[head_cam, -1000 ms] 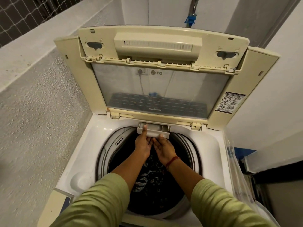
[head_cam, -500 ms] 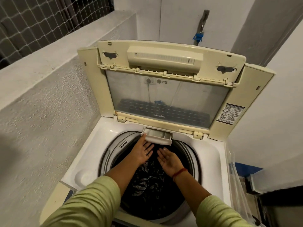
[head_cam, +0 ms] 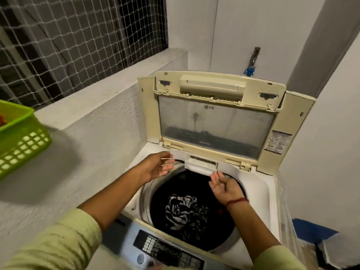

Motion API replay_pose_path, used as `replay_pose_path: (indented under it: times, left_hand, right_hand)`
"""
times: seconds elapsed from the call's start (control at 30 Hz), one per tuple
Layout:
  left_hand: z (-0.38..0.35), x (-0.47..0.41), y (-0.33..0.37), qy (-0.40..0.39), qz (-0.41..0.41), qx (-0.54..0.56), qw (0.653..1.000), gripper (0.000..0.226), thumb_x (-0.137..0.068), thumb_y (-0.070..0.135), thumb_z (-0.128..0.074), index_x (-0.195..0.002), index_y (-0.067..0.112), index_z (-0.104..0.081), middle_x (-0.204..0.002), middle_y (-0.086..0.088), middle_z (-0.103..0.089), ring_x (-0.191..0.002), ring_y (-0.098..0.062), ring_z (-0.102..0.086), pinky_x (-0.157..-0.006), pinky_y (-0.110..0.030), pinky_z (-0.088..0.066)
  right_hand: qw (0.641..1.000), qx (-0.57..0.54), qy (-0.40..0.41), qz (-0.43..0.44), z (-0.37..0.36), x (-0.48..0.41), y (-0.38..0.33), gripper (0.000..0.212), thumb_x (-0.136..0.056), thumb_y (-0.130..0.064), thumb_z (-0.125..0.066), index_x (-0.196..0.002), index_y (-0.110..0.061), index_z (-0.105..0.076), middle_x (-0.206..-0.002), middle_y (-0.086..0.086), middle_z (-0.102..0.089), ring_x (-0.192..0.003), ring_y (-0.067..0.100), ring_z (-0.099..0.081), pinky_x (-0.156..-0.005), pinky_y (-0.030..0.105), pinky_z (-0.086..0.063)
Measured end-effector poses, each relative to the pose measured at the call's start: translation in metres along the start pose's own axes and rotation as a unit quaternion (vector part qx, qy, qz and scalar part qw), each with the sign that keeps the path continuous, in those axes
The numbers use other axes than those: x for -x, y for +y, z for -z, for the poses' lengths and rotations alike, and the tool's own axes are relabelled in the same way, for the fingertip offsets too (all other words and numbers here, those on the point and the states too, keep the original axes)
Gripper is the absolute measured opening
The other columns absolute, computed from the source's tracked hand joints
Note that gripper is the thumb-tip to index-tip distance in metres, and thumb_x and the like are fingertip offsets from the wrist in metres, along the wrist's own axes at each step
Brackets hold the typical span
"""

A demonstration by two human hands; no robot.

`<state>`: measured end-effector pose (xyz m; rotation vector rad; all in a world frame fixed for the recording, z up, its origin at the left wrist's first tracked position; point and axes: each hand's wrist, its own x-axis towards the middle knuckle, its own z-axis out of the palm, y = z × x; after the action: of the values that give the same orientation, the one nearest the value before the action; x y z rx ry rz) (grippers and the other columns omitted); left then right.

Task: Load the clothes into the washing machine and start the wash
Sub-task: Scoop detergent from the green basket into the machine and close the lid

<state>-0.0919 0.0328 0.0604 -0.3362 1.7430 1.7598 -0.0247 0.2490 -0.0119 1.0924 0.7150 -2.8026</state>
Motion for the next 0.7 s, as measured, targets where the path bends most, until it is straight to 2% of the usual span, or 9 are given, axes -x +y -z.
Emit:
replay_pose_path:
  times: [0.07, 0.13, 0.2, 0.27, 0.4, 0.47, 0.6, 0.63, 0.7]
  left_hand:
    - [0.009, 0.034, 0.014, -0.005, -0.05, -0.052, 0.997, 0.031, -0.095, 0.046, -0.042, -0.093, 0.021, -0.06, -0.095, 0.001, -0.066, -0.083, -0.014, -0.062, -0.073, -0.024, -0.045]
    - [0.019, 0.068, 0.026, -0.004, -0.093, -0.113, 0.989, 0.037, -0.093, 0.051, -0.043, -0.098, 0.02, -0.062, -0.098, -0.001, -0.069, -0.088, -0.017, -0.063, -0.076, -0.025, -0.046]
    - [0.032, 0.104, 0.038, 0.007, -0.137, -0.186, 0.973, 0.037, -0.092, 0.049, -0.046, -0.104, 0.019, -0.064, -0.106, -0.003, -0.07, -0.096, -0.018, -0.065, -0.085, -0.029, -0.048]
    - [0.045, 0.134, 0.051, 0.028, -0.172, -0.241, 0.955, 0.033, -0.093, 0.044, -0.047, -0.107, 0.02, -0.064, -0.109, 0.0, -0.069, -0.101, -0.016, -0.064, -0.092, -0.031, -0.048]
    - [0.076, 0.182, 0.07, 0.106, -0.218, -0.264, 0.934, 0.023, -0.092, 0.038, -0.052, -0.101, 0.02, -0.064, -0.101, 0.003, -0.069, -0.097, -0.014, -0.061, -0.086, -0.028, -0.046]
    - [0.089, 0.201, 0.08, 0.152, -0.248, -0.275, 0.916, 0.025, -0.092, 0.034, -0.054, -0.105, 0.014, -0.064, -0.095, 0.004, -0.067, -0.092, -0.01, -0.057, -0.078, -0.022, -0.043]
    - [0.123, 0.245, 0.105, 0.225, -0.361, -0.3, 0.854, 0.014, -0.094, 0.015, -0.053, -0.103, 0.01, -0.062, -0.085, 0.004, -0.063, -0.077, 0.002, -0.056, -0.064, -0.007, -0.042]
    - [0.135, 0.256, 0.112, 0.252, -0.38, -0.308, 0.835, 0.013, -0.094, 0.014, -0.053, -0.102, 0.01, -0.063, -0.086, 0.002, -0.064, -0.078, -0.001, -0.057, -0.066, -0.006, -0.043]
    - [0.168, 0.27, 0.122, 0.327, -0.39, -0.352, 0.786, 0.016, -0.094, 0.016, -0.053, -0.103, 0.009, -0.065, -0.095, -0.007, -0.067, -0.087, -0.013, -0.06, -0.08, -0.02, -0.047]
  right_hand:
    - [1.0, 0.008, -0.009, -0.002, -0.015, 0.01, -0.005, 0.041, -0.098, 0.0, -0.028, -0.134, -0.008, -0.044, -0.128, 0.007, -0.055, -0.132, 0.018, -0.043, -0.114, 0.033, -0.025]
    - [0.999, 0.033, -0.038, -0.005, -0.036, 0.025, -0.008, 0.026, -0.098, -0.004, -0.033, -0.106, -0.009, -0.057, -0.096, 0.003, -0.059, -0.115, 0.017, -0.053, -0.113, 0.031, -0.029]
    - [0.996, 0.053, -0.071, 0.004, -0.065, 0.044, -0.008, 0.021, -0.096, -0.006, -0.037, -0.089, -0.01, -0.056, -0.087, 0.003, -0.057, -0.104, 0.016, -0.056, -0.109, 0.033, -0.032]
    - [0.991, 0.075, -0.113, 0.017, -0.095, 0.063, -0.005, 0.02, -0.096, -0.006, -0.04, -0.086, -0.009, -0.057, -0.081, 0.004, -0.06, -0.083, 0.015, -0.061, -0.102, 0.033, -0.039]
    - [0.958, 0.17, -0.232, 0.0, -0.16, 0.106, 0.022, 0.019, -0.094, -0.01, -0.044, -0.083, -0.01, -0.059, -0.054, 0.001, -0.065, -0.049, 0.01, -0.066, -0.062, 0.024, -0.057]
    - [0.926, 0.239, -0.292, 0.001, -0.192, 0.126, 0.036, 0.018, -0.093, -0.011, -0.045, -0.084, -0.011, -0.06, -0.056, 0.0, -0.066, -0.051, 0.009, -0.065, -0.06, 0.021, -0.056]
    - [0.834, 0.378, -0.397, 0.06, -0.255, 0.171, 0.066, 0.016, -0.095, -0.012, -0.046, -0.088, -0.013, -0.06, -0.072, 0.001, -0.064, -0.066, 0.01, -0.062, -0.079, 0.023, -0.052]
    - [0.81, 0.408, -0.414, 0.08, -0.272, 0.183, 0.076, 0.015, -0.095, -0.011, -0.048, -0.087, -0.013, -0.06, -0.075, 0.001, -0.062, -0.068, 0.01, -0.06, -0.082, 0.024, -0.051]
    - [0.751, 0.465, -0.453, 0.125, -0.303, 0.201, 0.097, 0.015, -0.093, -0.009, -0.05, -0.082, -0.013, -0.06, -0.073, 0.001, -0.062, -0.067, 0.01, -0.057, -0.078, 0.022, -0.049]
